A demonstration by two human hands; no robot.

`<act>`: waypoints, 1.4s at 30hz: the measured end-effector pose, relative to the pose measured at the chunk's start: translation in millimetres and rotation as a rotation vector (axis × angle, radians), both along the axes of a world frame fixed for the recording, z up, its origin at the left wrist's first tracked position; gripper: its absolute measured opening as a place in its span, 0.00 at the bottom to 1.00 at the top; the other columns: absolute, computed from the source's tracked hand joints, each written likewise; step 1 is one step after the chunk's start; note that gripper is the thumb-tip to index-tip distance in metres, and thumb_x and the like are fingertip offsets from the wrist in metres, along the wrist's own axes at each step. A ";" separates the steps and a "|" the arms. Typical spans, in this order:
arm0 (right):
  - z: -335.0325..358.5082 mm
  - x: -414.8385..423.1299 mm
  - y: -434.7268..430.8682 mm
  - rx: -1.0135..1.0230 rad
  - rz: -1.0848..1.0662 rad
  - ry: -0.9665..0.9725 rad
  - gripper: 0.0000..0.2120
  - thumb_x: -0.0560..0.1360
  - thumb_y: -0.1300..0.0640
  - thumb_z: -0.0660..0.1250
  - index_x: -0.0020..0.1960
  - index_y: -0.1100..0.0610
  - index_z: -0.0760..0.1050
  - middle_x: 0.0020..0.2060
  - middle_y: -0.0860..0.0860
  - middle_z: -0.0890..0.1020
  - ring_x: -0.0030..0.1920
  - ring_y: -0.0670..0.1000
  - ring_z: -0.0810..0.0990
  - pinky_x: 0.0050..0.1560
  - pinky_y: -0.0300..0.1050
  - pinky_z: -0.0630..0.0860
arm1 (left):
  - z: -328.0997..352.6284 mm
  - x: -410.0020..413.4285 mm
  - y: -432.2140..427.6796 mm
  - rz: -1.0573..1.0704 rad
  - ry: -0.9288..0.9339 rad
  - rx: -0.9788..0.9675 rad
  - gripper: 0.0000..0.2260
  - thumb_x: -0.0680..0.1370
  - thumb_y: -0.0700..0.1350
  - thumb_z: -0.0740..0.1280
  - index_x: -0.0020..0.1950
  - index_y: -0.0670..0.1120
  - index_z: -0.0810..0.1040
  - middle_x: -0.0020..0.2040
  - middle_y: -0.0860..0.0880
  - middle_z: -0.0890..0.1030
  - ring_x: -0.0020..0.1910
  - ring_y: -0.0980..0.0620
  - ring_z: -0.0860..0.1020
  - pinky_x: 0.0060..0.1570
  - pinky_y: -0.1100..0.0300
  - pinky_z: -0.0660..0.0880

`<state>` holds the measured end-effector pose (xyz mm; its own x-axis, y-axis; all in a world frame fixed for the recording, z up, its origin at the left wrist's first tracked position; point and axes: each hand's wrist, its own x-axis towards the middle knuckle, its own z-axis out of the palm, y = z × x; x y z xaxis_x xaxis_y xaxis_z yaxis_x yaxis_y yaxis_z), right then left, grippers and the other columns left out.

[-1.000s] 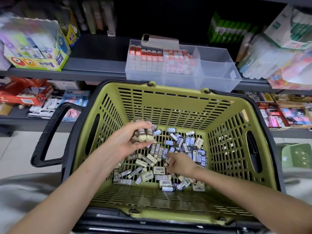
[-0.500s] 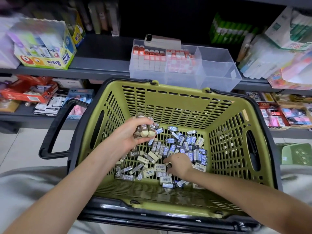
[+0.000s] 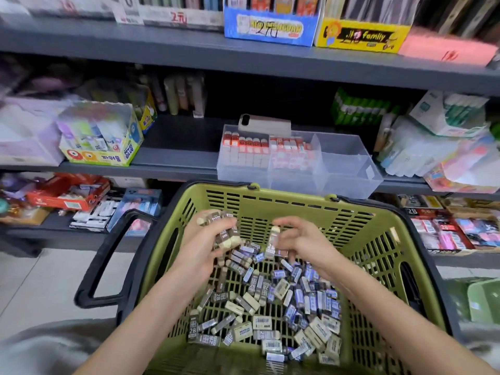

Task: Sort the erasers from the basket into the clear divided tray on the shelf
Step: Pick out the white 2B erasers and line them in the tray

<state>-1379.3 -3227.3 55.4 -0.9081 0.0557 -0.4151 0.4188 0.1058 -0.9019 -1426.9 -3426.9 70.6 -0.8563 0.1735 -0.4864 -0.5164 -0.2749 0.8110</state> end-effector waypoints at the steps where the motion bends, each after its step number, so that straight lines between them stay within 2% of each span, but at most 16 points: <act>1: 13.6 -8.0 0.3 -0.026 -0.053 0.076 0.19 0.70 0.67 0.71 0.57 0.53 0.72 0.32 0.50 0.82 0.27 0.44 0.76 0.26 0.37 0.71 | 4.4 -4.7 -1.6 0.030 0.062 -0.007 0.22 0.61 0.39 0.77 0.53 0.45 0.76 0.42 0.49 0.83 0.36 0.53 0.83 0.31 0.62 0.78; 5: 55.5 -54.3 -3.2 -0.043 -0.211 0.289 0.14 0.70 0.64 0.72 0.51 0.53 0.72 0.32 0.47 0.81 0.29 0.43 0.76 0.26 0.34 0.70 | 23.1 -28.6 -11.0 0.134 0.190 -0.041 0.15 0.68 0.36 0.75 0.50 0.48 0.75 0.40 0.49 0.82 0.34 0.55 0.82 0.28 0.65 0.76; 8: 69.1 -101.6 -17.2 0.116 -0.267 0.380 0.13 0.71 0.63 0.71 0.50 0.50 0.73 0.34 0.48 0.81 0.31 0.42 0.77 0.29 0.35 0.71 | 33.8 -50.2 -13.0 0.177 0.200 -0.042 0.14 0.68 0.37 0.74 0.48 0.49 0.74 0.38 0.50 0.82 0.33 0.55 0.82 0.27 0.63 0.76; 11: 69.6 -141.6 -33.1 0.343 -0.216 0.429 0.13 0.71 0.64 0.68 0.52 0.52 0.74 0.37 0.50 0.81 0.38 0.48 0.77 0.39 0.41 0.72 | 38.6 -68.9 -11.4 0.193 0.213 -0.052 0.13 0.69 0.37 0.74 0.47 0.49 0.74 0.38 0.48 0.81 0.32 0.53 0.81 0.27 0.63 0.76; 14: 60.4 -162.8 -41.7 0.570 0.002 0.310 0.14 0.69 0.63 0.71 0.52 0.53 0.74 0.45 0.52 0.81 0.45 0.53 0.80 0.47 0.44 0.75 | 35.7 -82.2 -13.2 0.176 0.221 -0.046 0.13 0.69 0.38 0.74 0.48 0.48 0.74 0.37 0.49 0.81 0.33 0.54 0.81 0.32 0.60 0.77; 17: 56.4 -171.5 -47.7 0.579 0.073 0.212 0.21 0.67 0.64 0.73 0.55 0.56 0.69 0.47 0.53 0.78 0.49 0.55 0.79 0.51 0.52 0.77 | 30.7 -94.4 -16.2 0.146 0.205 -0.021 0.14 0.68 0.38 0.75 0.49 0.48 0.75 0.33 0.52 0.82 0.31 0.54 0.81 0.38 0.56 0.75; 19: 54.6 -173.6 -50.8 0.606 0.062 0.213 0.22 0.66 0.65 0.73 0.54 0.56 0.67 0.46 0.52 0.76 0.48 0.54 0.78 0.49 0.52 0.77 | 28.6 -101.4 -17.4 0.122 0.194 -0.022 0.14 0.68 0.38 0.75 0.48 0.48 0.76 0.32 0.52 0.82 0.31 0.54 0.81 0.36 0.57 0.75; 22: 48.1 -172.4 -52.2 0.609 -0.025 0.215 0.19 0.68 0.64 0.72 0.50 0.54 0.64 0.42 0.49 0.74 0.43 0.50 0.75 0.41 0.43 0.72 | 25.7 -109.7 -20.4 0.086 0.211 -0.020 0.13 0.67 0.37 0.75 0.48 0.48 0.76 0.35 0.50 0.82 0.33 0.53 0.81 0.30 0.61 0.76; 24: 45.8 -173.7 -51.3 0.617 -0.028 0.166 0.14 0.68 0.63 0.72 0.48 0.57 0.69 0.40 0.48 0.74 0.43 0.49 0.75 0.40 0.42 0.71 | 24.9 -113.9 -23.2 0.067 0.238 -0.021 0.14 0.67 0.36 0.75 0.48 0.48 0.76 0.35 0.50 0.82 0.33 0.53 0.81 0.27 0.62 0.75; 26: 47.1 -178.8 -50.3 0.639 0.040 0.070 0.10 0.68 0.64 0.72 0.48 0.63 0.77 0.40 0.51 0.78 0.43 0.50 0.76 0.44 0.45 0.74 | 23.6 -117.9 -25.2 0.048 0.276 -0.029 0.14 0.67 0.35 0.74 0.48 0.47 0.76 0.34 0.50 0.81 0.31 0.53 0.81 0.26 0.62 0.75; 29: 51.2 -188.9 -50.2 0.568 0.108 -0.102 0.14 0.69 0.65 0.73 0.53 0.66 0.78 0.46 0.55 0.81 0.44 0.50 0.77 0.44 0.43 0.75 | 22.2 -123.6 -27.0 0.030 0.300 -0.038 0.13 0.68 0.36 0.74 0.48 0.47 0.76 0.35 0.50 0.81 0.32 0.53 0.81 0.28 0.60 0.76; 34: 56.3 -198.9 -53.9 0.732 0.276 -0.175 0.10 0.70 0.64 0.70 0.50 0.66 0.77 0.34 0.53 0.74 0.32 0.49 0.71 0.34 0.41 0.70 | 18.3 -126.7 -26.9 0.027 0.304 -0.042 0.13 0.67 0.37 0.74 0.47 0.48 0.76 0.35 0.51 0.81 0.33 0.54 0.81 0.32 0.59 0.78; 35: 56.1 -198.6 -54.4 0.779 0.309 -0.166 0.09 0.71 0.63 0.69 0.50 0.66 0.77 0.35 0.53 0.75 0.34 0.49 0.74 0.35 0.41 0.72 | 17.9 -126.8 -26.8 0.024 0.306 -0.044 0.13 0.67 0.37 0.75 0.47 0.48 0.76 0.34 0.51 0.81 0.33 0.54 0.81 0.31 0.59 0.78; 38: 57.2 -192.3 -53.0 0.857 0.368 -0.073 0.08 0.73 0.60 0.68 0.47 0.66 0.79 0.43 0.56 0.82 0.46 0.53 0.81 0.51 0.48 0.79 | 18.3 -126.1 -26.8 0.003 0.309 -0.038 0.13 0.67 0.38 0.75 0.47 0.48 0.77 0.35 0.52 0.81 0.34 0.53 0.81 0.32 0.59 0.78; 40: 61.3 -183.3 -52.3 0.820 0.305 0.101 0.08 0.74 0.61 0.66 0.36 0.62 0.78 0.33 0.54 0.80 0.38 0.51 0.79 0.48 0.49 0.79 | 21.0 -124.8 -27.0 -0.032 0.311 -0.043 0.15 0.65 0.39 0.76 0.48 0.48 0.77 0.36 0.51 0.81 0.35 0.53 0.81 0.32 0.59 0.78; 42: 65.6 -174.8 -53.7 0.689 0.186 0.315 0.10 0.75 0.60 0.65 0.36 0.57 0.78 0.30 0.52 0.79 0.34 0.48 0.76 0.44 0.47 0.78 | 23.9 -124.5 -27.7 -0.064 0.302 -0.034 0.19 0.61 0.40 0.78 0.48 0.47 0.77 0.37 0.49 0.81 0.36 0.50 0.81 0.33 0.57 0.78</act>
